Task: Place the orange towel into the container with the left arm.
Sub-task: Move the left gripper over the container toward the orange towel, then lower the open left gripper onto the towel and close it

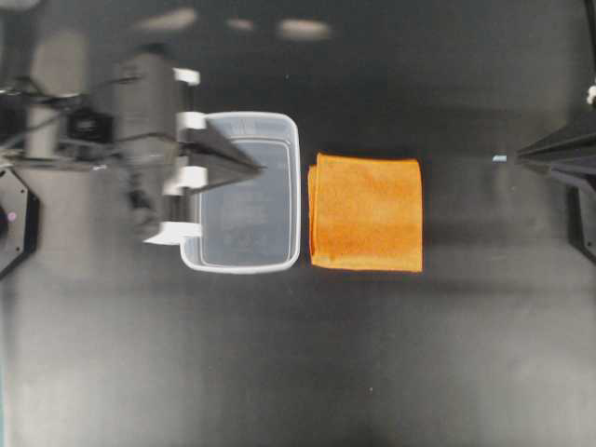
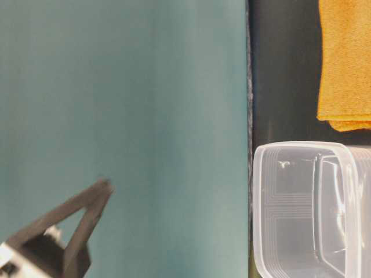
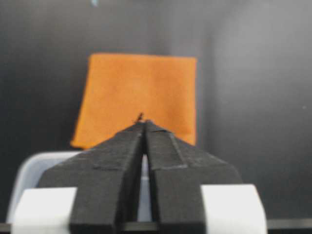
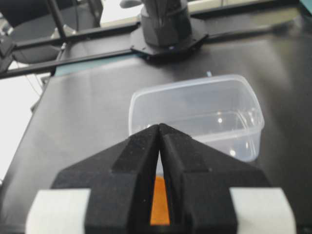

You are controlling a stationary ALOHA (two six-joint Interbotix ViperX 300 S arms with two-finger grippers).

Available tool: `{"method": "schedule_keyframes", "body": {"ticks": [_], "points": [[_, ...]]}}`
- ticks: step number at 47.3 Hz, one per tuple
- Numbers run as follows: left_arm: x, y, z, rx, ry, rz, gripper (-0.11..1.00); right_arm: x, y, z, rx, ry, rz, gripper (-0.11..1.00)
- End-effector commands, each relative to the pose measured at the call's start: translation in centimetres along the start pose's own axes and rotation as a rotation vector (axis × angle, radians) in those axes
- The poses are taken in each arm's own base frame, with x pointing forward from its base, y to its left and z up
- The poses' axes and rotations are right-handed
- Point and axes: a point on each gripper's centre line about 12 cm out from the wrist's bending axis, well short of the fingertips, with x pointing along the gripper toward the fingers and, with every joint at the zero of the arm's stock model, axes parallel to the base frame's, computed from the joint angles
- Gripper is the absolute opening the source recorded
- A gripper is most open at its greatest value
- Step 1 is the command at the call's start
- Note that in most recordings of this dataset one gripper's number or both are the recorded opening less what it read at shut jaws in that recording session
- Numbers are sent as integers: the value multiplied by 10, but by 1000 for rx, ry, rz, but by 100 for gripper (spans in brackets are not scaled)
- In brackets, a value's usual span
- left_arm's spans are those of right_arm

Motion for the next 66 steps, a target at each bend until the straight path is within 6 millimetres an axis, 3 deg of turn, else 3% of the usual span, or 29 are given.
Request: {"method": "schedule_keyframes", "body": {"ticks": [1, 5, 14, 18, 28, 32, 38, 50, 66], "points": [[7, 0, 19, 6, 9, 2, 0, -2, 0, 0, 2, 4, -3, 6], [19, 1, 24, 6, 66, 8, 0, -2, -1, -3, 1, 19, -6, 18], [38, 2, 33, 15, 106, 11, 1, -1, -2, -11, 0, 39, -6, 66], [49, 2, 34, 28, 123, 11, 12, -2, -2, -10, -7, 33, -5, 76], [87, -1, 29, 38, 216, 7, 74, -3, -2, -10, -7, 29, -5, 74], [106, -2, 26, 42, 264, 7, 89, -4, -2, -9, -7, 21, -4, 74], [139, -2, 15, 41, 337, 9, 88, -4, 0, -8, -9, 10, 5, 74], [197, 5, -26, 59, 459, 13, 88, -4, 0, -8, -9, 7, 6, 74], [236, 3, -72, 101, 562, -4, 88, -6, 0, -6, -9, -3, 8, 74]]}}
